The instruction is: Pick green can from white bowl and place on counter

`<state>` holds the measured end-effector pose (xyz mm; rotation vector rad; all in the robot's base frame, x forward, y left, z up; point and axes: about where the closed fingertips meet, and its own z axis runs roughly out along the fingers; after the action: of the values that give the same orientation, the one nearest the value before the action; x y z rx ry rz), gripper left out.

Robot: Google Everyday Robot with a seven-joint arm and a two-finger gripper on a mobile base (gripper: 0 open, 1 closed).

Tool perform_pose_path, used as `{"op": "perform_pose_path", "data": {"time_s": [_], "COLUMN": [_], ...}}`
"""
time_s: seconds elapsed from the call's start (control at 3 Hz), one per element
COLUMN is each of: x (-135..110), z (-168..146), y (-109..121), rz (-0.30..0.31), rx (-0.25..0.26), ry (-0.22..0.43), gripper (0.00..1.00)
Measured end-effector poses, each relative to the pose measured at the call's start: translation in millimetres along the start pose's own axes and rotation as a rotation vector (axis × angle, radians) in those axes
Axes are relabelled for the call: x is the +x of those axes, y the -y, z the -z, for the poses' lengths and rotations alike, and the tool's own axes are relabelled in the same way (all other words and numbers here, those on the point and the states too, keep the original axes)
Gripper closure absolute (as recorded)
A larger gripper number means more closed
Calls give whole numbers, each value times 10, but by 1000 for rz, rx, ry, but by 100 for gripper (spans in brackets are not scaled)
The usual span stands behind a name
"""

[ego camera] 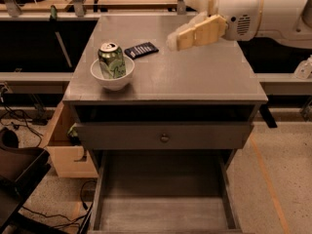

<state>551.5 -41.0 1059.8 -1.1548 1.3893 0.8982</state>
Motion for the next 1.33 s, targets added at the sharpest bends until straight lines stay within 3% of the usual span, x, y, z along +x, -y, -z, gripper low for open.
{"op": "perform_pose_path", "data": {"time_s": [0.33, 0.67, 1.0, 1.33], "x": [-133, -78, 154, 328], "z": [-89, -214, -591, -1010], "y": [-72, -76, -4, 141], "rz": [-7, 8, 14, 28], "rx": [-24, -11, -12, -30], "ry": [48, 2, -44, -49], "gripper": [0, 0, 0, 0]}}
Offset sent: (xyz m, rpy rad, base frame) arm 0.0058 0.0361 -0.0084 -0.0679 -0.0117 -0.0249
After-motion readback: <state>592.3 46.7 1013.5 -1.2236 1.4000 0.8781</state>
